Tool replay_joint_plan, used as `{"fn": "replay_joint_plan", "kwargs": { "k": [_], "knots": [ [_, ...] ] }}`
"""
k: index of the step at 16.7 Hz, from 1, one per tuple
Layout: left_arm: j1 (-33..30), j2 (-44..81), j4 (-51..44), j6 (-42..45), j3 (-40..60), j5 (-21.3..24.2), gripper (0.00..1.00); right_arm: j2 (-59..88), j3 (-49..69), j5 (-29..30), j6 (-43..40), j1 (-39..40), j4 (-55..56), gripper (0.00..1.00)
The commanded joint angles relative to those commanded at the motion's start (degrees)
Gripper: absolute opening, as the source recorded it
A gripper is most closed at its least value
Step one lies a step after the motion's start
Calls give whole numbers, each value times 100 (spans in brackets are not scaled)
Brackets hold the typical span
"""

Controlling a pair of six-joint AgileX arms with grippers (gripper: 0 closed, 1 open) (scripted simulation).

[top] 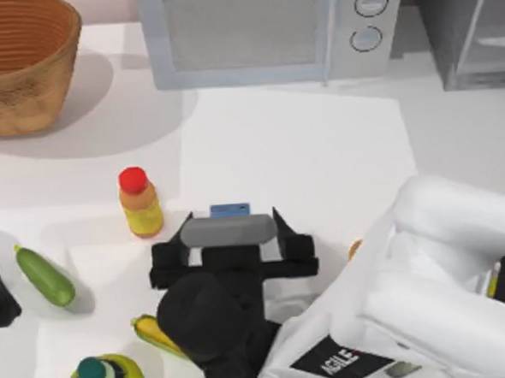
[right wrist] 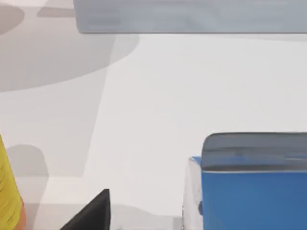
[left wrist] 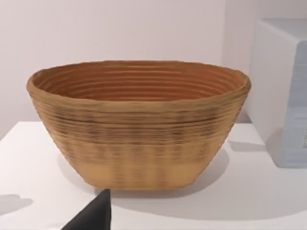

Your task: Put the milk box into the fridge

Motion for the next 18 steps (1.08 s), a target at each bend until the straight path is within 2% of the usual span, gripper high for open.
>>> {"fn": "replay_joint_plan", "kwargs": {
  "k": [6, 18],
  "knots": [
    [0, 0, 0, 0, 0, 0, 100, 208, 196, -146, -156, -137, 160, 100],
    [0, 0, 0, 0, 0, 0, 100, 208, 196, -146, -156, -137, 160, 10]
  ]
}}
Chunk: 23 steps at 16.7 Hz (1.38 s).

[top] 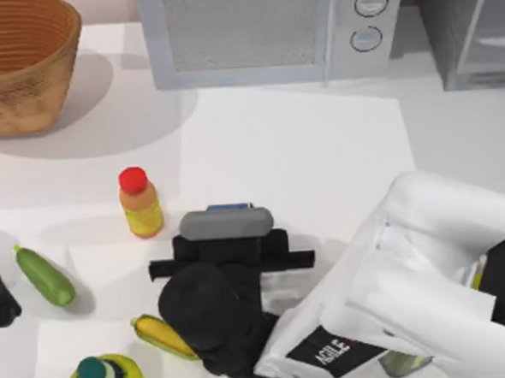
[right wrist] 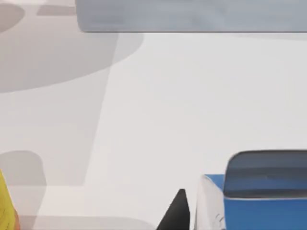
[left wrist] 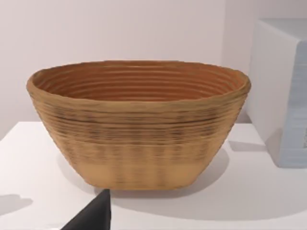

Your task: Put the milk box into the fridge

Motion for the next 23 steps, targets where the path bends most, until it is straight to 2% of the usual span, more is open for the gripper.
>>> {"fn": "replay_joint_plan", "kwargs": {
  "k": [1, 2, 12, 17, 23],
  "knots": [
    [0, 0, 0, 0, 0, 0, 100, 0, 0, 0, 0, 0, 0, 2],
    [0, 0, 0, 0, 0, 0, 100, 0, 0, 0, 0, 0, 0, 0],
    [0, 0, 0, 0, 0, 0, 100, -88, -61, -25, -18, 6, -81, 0],
    [0, 0, 0, 0, 0, 0, 100, -1018, -315, -194, -161, -42, -1045, 0],
    [0, 0, 0, 0, 0, 0, 100, -2150, 223, -194, -44, 60, -2433, 0]
  ]
}}
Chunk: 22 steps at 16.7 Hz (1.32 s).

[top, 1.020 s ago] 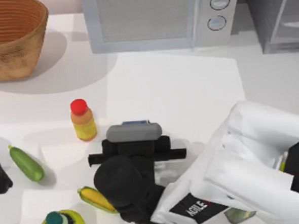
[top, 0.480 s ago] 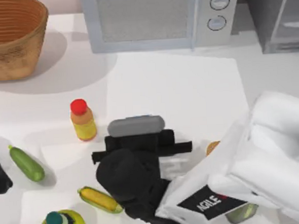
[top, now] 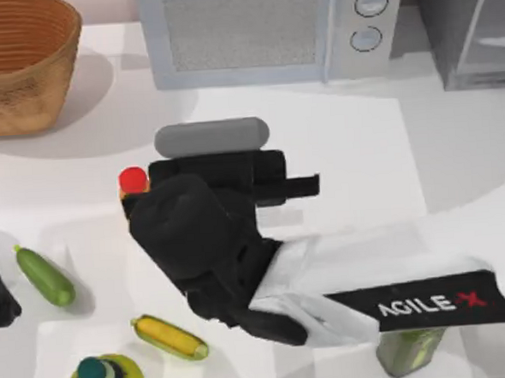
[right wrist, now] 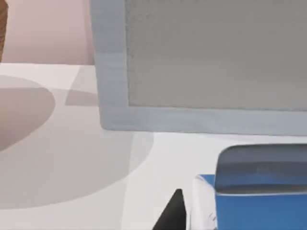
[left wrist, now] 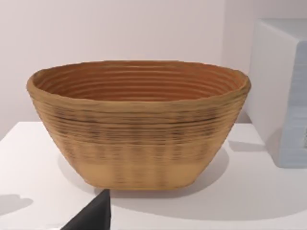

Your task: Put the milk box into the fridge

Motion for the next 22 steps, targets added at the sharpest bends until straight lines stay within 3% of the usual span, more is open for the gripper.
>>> {"fn": "replay_joint_plan", "kwargs": {
  "k": [10, 16, 22],
  "knots": [
    [0, 0, 0, 0, 0, 0, 100, -368, 38, -23, 46, -132, -388, 0],
    [0, 0, 0, 0, 0, 0, 100, -2359, -1709, -1617, -291, -1161, -616, 0],
    [0, 0, 0, 0, 0, 0, 100, -6256, -4062, -3760, -882, -2941, -1119, 0]
  ]
}}
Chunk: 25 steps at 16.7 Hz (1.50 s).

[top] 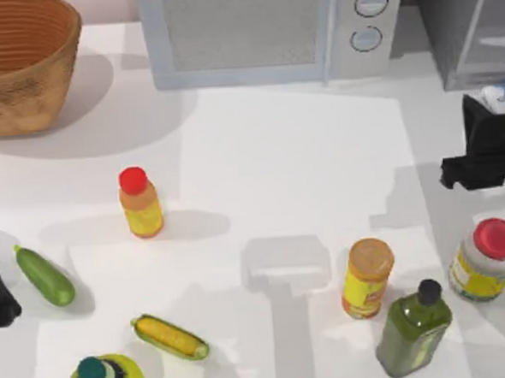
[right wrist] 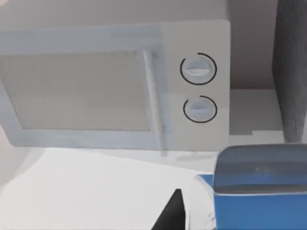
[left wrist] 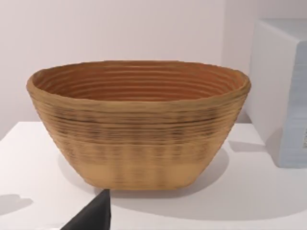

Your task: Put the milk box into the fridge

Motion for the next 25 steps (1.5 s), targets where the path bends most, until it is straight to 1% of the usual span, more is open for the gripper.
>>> {"fn": "replay_joint_plan", "kwargs": {
  "k": [3, 6, 8, 11, 13, 20, 22, 25],
  "knots": [
    [0, 0, 0, 0, 0, 0, 100, -2057, -1026, -901, -343, -972, -333, 0],
    [0, 0, 0, 0, 0, 0, 100, -3673, -1814, -1557, -691, -1897, -695, 0],
    [0, 0, 0, 0, 0, 0, 100, -4456, -2210, -1845, -905, -2431, -928, 0],
    [0, 0, 0, 0, 0, 0, 100, -5186, -2570, -2070, -1152, -3013, -1209, 0],
    [0, 0, 0, 0, 0, 0, 100, -5377, -2661, -2105, -1230, -3185, -1300, 0],
    [0, 0, 0, 0, 0, 0, 100, -5307, -2616, -2113, -1216, -3182, -1250, 0],
    [0, 0, 0, 0, 0, 0, 100, -5010, -2429, -2175, -1210, -3217, -1023, 0],
    [0, 0, 0, 0, 0, 0, 100, -4107, -1929, -2327, -1209, -3336, -412, 0]
  ]
}}
